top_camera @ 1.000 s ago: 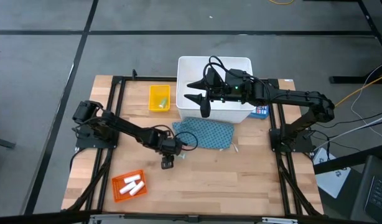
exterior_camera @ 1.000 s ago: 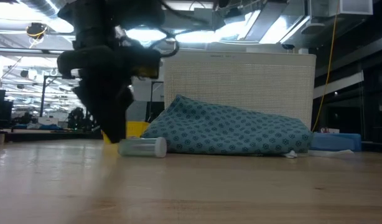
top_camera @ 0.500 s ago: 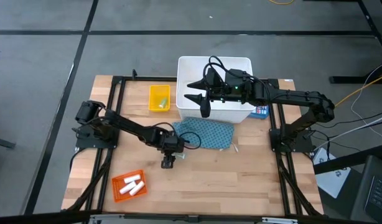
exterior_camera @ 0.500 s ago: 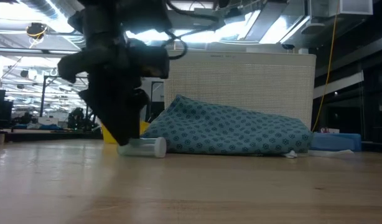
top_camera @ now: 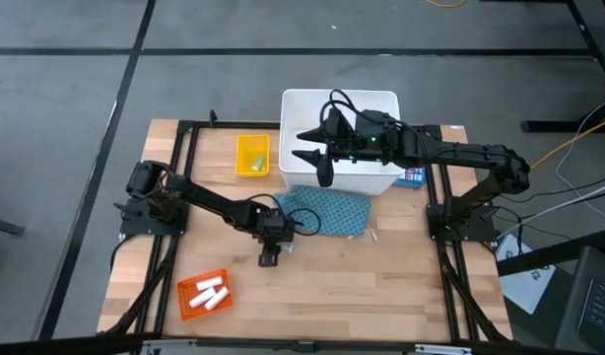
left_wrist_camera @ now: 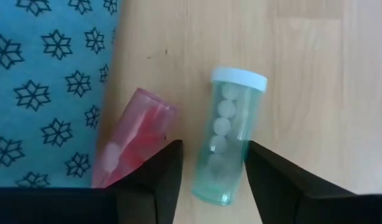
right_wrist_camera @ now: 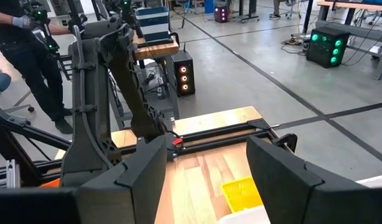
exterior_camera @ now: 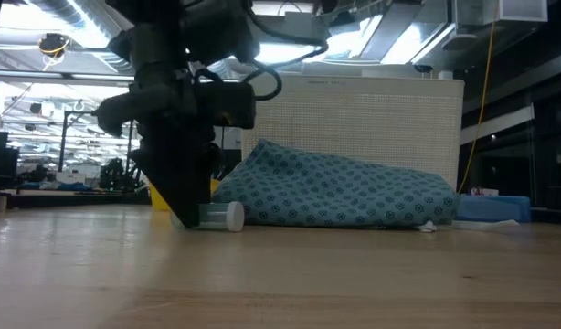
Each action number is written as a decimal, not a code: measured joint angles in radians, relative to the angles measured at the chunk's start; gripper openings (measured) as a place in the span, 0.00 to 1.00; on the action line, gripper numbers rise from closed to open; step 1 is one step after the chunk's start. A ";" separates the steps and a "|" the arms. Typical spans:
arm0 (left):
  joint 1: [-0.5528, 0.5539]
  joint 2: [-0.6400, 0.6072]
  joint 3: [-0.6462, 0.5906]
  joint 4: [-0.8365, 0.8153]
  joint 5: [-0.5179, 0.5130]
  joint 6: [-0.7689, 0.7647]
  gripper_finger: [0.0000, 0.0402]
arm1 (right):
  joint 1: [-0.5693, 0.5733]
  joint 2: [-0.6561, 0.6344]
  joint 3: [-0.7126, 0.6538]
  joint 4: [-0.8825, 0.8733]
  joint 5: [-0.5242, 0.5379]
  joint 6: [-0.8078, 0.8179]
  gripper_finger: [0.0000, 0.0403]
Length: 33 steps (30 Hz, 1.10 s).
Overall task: Pick & place medical supplies in basket/bin
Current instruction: Put the light green bottle into the yellow bin
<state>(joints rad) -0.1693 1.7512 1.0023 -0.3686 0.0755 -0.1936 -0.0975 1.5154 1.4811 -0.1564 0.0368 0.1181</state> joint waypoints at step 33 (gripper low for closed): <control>0.060 -0.479 0.025 -0.351 -0.103 -0.287 0.23 | -0.022 0.000 0.000 -0.002 0.000 -0.006 0.56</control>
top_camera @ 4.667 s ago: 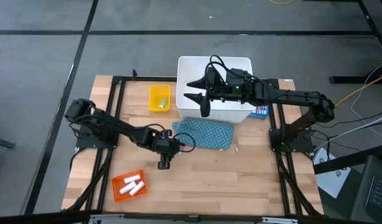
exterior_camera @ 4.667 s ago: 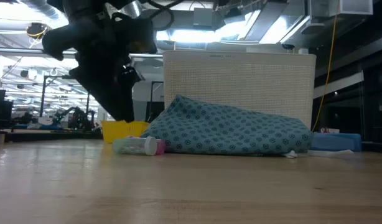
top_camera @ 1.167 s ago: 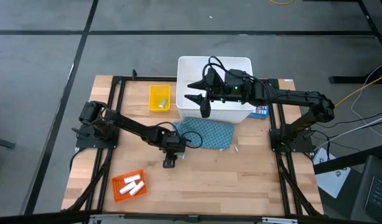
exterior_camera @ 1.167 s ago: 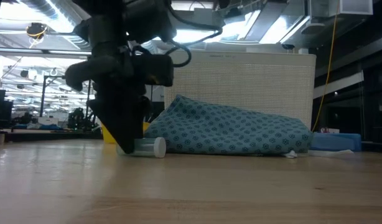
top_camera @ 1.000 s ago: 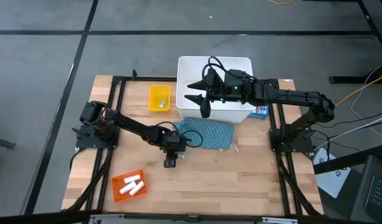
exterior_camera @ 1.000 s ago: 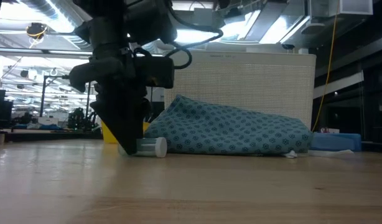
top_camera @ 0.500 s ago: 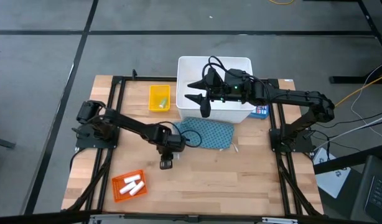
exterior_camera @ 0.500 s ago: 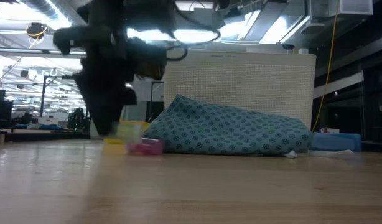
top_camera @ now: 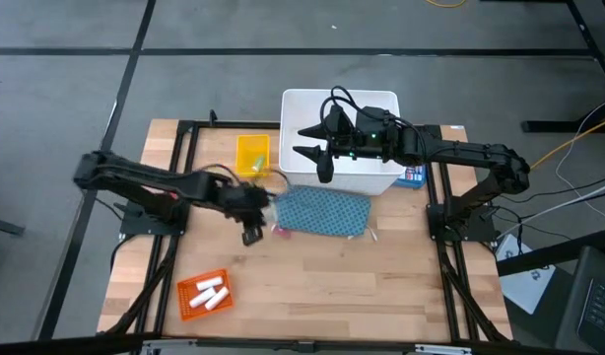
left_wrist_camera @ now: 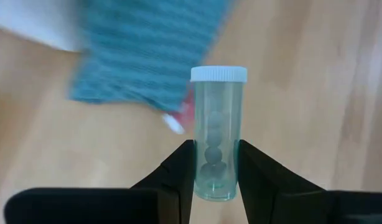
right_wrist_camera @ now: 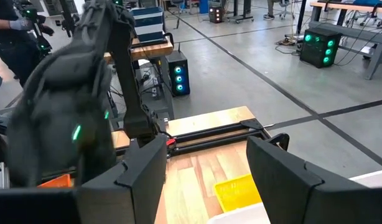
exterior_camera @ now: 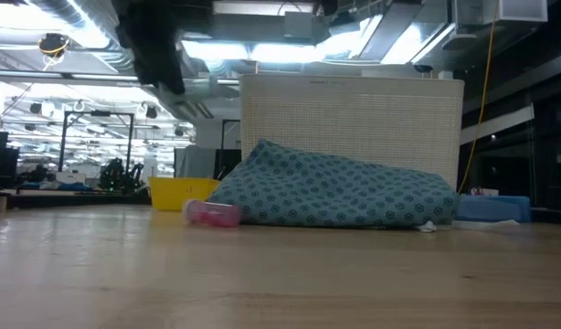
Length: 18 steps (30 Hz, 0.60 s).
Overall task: Pick & place medical supplies in basket/bin
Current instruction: Put the light green bottle into the yellow bin
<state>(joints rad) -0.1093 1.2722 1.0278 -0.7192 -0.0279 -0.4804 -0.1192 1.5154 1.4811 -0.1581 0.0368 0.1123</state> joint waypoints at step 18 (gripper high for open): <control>0.410 -0.460 -0.420 0.202 -0.259 -0.179 0.23 | -0.024 0.000 0.000 0.000 0.049 0.019 0.56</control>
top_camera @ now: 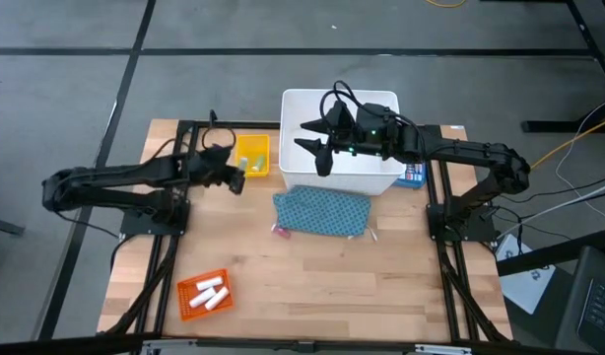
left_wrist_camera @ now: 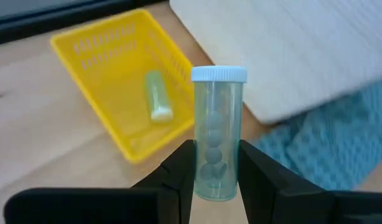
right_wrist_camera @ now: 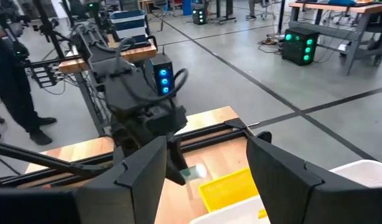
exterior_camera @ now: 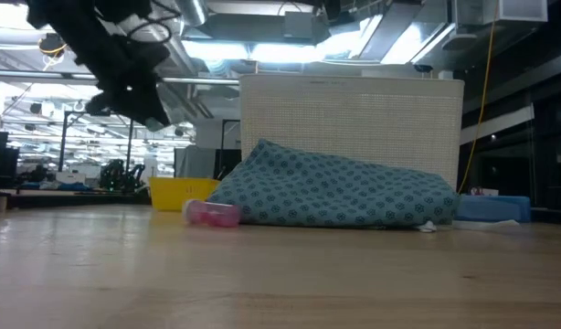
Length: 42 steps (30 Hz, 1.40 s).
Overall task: Pick & place medical supplies in basket/bin
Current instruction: Put the light green bottle into the yellow bin, then put the pink bottle into the yellow bin
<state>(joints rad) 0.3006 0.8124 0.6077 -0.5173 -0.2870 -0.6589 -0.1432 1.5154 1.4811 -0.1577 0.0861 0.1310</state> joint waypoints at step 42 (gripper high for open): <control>0.269 0.225 -0.006 0.476 0.680 0.074 0.52 | 0.003 0.000 0.000 -0.019 0.059 0.095 0.56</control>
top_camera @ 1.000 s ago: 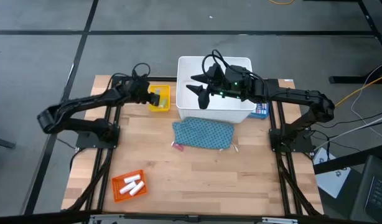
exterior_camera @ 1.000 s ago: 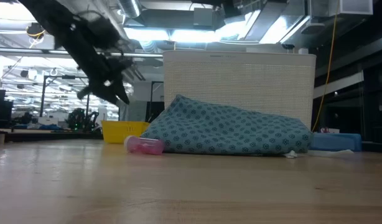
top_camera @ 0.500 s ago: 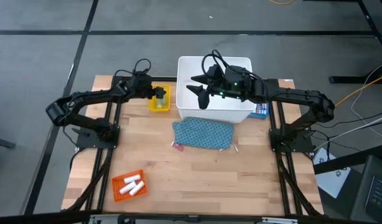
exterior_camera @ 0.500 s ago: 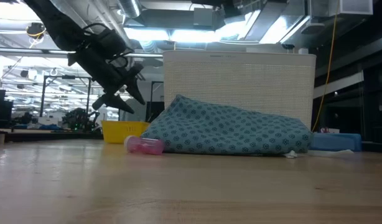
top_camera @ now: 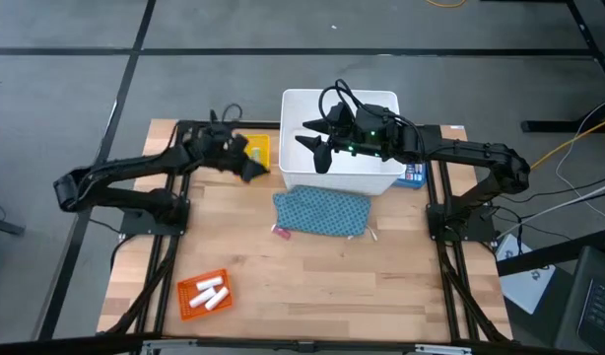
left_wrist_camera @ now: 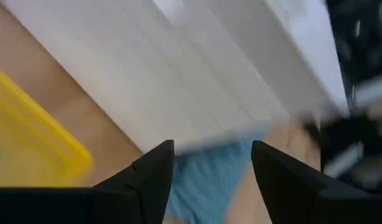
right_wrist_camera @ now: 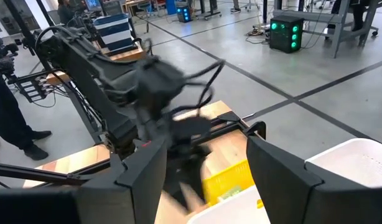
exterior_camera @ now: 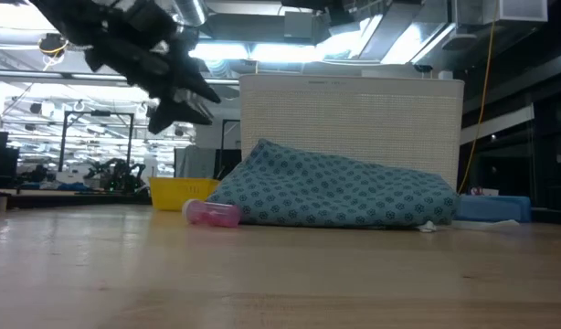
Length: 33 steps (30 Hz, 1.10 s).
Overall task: Pick & place medical supplies in basket/bin
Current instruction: Put the pink bottle into the yellow bin
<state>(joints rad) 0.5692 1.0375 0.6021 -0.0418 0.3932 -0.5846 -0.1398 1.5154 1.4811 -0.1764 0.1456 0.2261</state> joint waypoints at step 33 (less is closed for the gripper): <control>-0.566 0.464 0.295 -0.352 -0.249 0.691 0.54 | 0.003 0.000 0.000 -0.027 -0.004 0.029 0.56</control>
<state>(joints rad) 0.0029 1.5011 0.8967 -0.3935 0.1439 0.1068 -0.1372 1.5154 1.4807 -0.2031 0.1421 0.2554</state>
